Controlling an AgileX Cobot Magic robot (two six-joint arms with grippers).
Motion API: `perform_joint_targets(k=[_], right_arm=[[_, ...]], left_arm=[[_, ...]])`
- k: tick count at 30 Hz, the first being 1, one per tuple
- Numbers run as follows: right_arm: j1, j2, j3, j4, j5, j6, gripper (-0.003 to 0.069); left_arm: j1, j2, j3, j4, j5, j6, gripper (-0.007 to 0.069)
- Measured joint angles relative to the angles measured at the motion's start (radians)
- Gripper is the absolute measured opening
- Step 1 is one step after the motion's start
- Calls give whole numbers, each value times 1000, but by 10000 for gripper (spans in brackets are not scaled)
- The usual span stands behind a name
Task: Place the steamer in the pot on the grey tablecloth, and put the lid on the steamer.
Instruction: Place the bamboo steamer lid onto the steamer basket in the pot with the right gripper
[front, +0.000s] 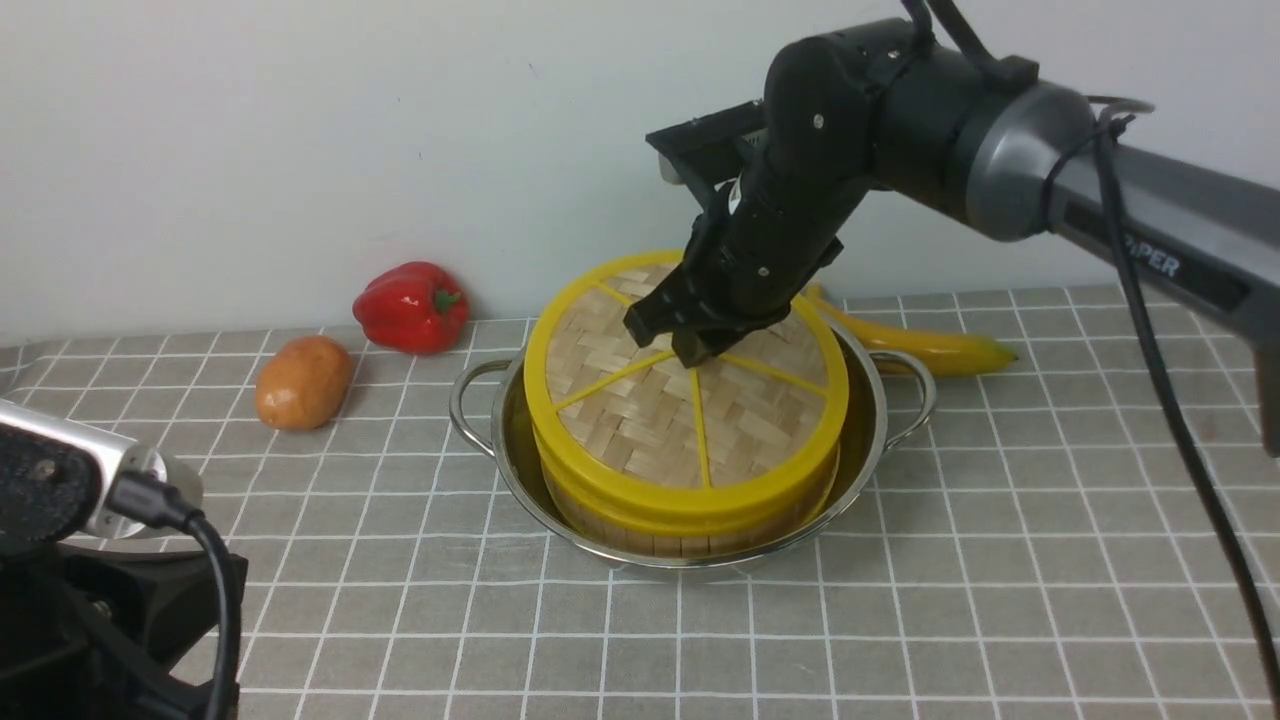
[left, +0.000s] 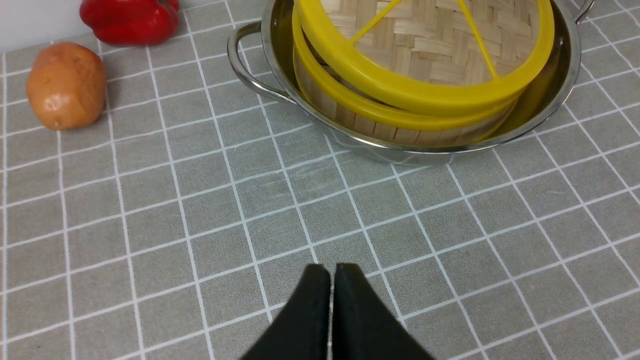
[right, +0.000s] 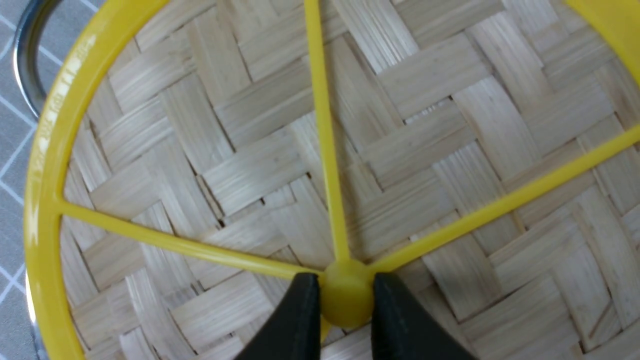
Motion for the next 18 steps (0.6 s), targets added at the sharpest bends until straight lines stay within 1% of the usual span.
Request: perform_joint_targets(k=[18], right_arm=[[0, 37, 0, 8, -36, -7, 148]], left_arm=[[0, 0, 0, 0, 0, 1, 2]])
